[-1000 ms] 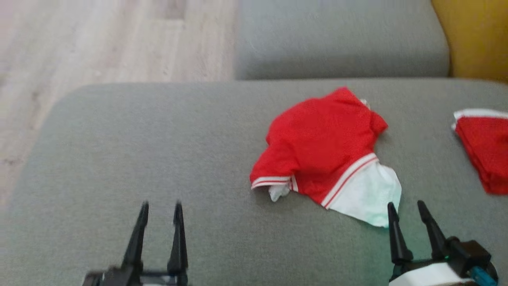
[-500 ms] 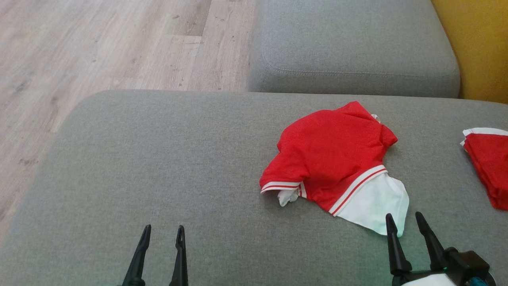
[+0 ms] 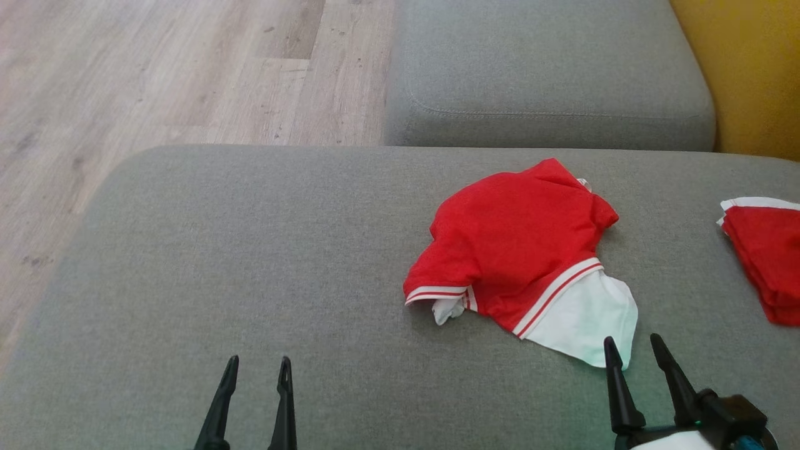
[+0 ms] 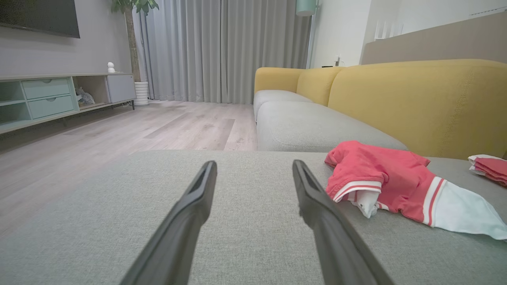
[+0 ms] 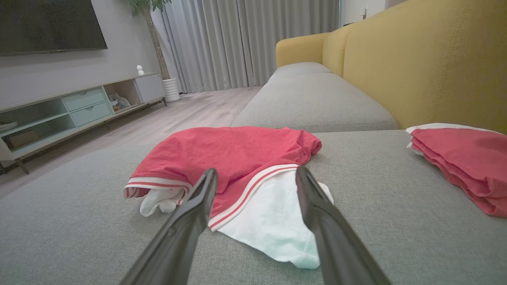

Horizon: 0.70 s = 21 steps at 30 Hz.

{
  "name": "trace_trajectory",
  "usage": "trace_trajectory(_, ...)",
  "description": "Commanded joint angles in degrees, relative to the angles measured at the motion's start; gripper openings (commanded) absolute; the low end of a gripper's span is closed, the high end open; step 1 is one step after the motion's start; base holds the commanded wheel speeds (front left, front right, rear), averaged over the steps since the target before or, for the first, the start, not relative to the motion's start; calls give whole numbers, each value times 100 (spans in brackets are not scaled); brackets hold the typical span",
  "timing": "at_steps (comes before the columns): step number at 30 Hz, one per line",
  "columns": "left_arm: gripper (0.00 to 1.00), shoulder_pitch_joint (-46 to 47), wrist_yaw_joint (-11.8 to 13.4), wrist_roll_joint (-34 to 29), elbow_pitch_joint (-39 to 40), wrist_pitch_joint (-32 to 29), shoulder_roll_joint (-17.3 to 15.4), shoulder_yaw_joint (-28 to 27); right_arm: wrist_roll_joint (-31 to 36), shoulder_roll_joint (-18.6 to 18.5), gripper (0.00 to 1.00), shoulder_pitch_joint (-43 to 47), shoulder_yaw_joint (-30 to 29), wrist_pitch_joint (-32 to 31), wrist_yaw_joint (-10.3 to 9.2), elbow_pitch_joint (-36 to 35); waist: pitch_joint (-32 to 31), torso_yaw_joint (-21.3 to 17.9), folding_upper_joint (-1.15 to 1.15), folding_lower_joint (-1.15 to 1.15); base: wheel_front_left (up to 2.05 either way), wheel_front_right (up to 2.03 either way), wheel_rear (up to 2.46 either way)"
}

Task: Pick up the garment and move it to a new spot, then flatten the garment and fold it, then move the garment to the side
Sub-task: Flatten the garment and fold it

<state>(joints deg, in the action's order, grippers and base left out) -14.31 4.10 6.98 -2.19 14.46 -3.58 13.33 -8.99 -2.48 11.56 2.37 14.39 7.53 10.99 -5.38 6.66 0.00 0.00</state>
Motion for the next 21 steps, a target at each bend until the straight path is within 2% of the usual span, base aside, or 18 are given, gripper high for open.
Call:
trace_trajectory(1, 100, 276, 30, -53, 151, 53, 69, -137, 42, -40, 100, -157, 150, 61, -4, -160, -3, -17, 0, 0, 0, 0, 0)
trace_trajectory(7, 100, 267, 36, -61, 132, 53, 69, -88, 70, -40, 100, -193, 193, 61, -4, -179, 33, -155, 0, 0, 0, 0, 0)
trace_trajectory(13, 100, 406, -51, -69, -73, 53, 69, 100, 123, -40, 100, -275, 248, 61, -4, -230, 202, -466, 0, 0, 0, 0, 0)
trace_trajectory(16, 100, 659, -196, -155, -374, 53, 69, 366, 172, -40, 100, -337, 276, 61, -4, -284, 366, -749, 0, 0, 0, 0, 0)
trace_trajectory(21, 100, 1424, -620, -364, -1383, 53, 70, 1044, 247, -40, 100, -483, 315, 61, -4, -387, 735, -1281, 0, 0, 0, 0, 0)
